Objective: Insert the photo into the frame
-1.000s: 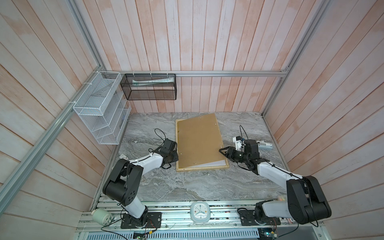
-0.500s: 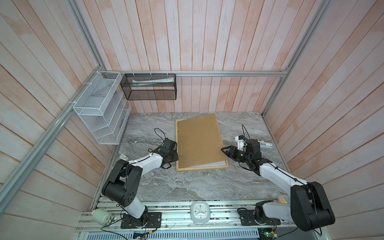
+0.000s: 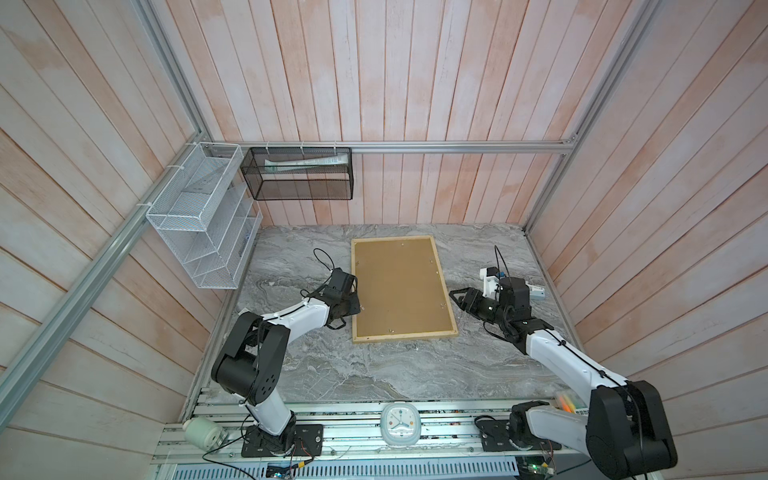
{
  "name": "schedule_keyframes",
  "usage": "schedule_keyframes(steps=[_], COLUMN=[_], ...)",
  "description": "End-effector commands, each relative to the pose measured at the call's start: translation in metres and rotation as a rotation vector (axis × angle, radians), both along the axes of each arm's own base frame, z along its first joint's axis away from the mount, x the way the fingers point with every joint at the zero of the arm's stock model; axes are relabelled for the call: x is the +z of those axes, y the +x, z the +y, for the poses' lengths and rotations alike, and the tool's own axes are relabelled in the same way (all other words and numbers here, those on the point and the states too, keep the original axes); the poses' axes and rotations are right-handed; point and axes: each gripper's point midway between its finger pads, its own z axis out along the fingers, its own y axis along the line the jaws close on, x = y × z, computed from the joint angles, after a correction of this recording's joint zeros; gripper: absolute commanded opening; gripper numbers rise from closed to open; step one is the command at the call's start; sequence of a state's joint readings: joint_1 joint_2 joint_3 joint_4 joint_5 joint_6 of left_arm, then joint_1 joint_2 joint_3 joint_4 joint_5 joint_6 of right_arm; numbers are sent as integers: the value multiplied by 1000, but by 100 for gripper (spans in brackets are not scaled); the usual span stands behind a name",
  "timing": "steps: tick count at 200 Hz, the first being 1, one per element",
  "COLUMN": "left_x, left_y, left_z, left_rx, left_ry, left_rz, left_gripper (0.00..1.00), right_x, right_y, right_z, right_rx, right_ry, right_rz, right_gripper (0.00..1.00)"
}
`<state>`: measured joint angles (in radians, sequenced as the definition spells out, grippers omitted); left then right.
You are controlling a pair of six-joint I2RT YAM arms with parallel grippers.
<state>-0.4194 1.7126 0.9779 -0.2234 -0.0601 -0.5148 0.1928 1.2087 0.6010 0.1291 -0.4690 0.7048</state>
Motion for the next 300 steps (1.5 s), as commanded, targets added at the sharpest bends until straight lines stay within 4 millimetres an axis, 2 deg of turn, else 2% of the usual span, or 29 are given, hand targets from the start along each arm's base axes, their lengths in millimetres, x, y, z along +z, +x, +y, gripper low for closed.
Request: schedule_keyframes(steps=[1,31,73,164,197,233,300], left_x=[2,-3,1,-15,-16,-20,-28], left_y=[21,45,74,97,96,87,50], left_z=[-7,-4,5,-1,-4,-11,-20], left_rx=[-28,-15,-16,-66,-79,-102,-121], left_ry=[27,67,113,88,70,19,-72], left_rz=[-24,-31,-62,-43,-41,-31,-3], left_gripper=[42,42,42,39,33,26,21], right_x=[-11,-15,-16,-15,-16,-19,-22], right_y=[-1,-3,-5,-6,-7,-9,-14], right_z=[-3,-5,-7,-7,-7,-8,-1], right_rx=[-6,-10,-12,-7,-11,-13,-1], right_ry=[-21,-37,-54,-54,-53,-52,-20], right_rz=[26,36,41,40,42,47,51], right_gripper=[50,48,47,46,46,46,45])
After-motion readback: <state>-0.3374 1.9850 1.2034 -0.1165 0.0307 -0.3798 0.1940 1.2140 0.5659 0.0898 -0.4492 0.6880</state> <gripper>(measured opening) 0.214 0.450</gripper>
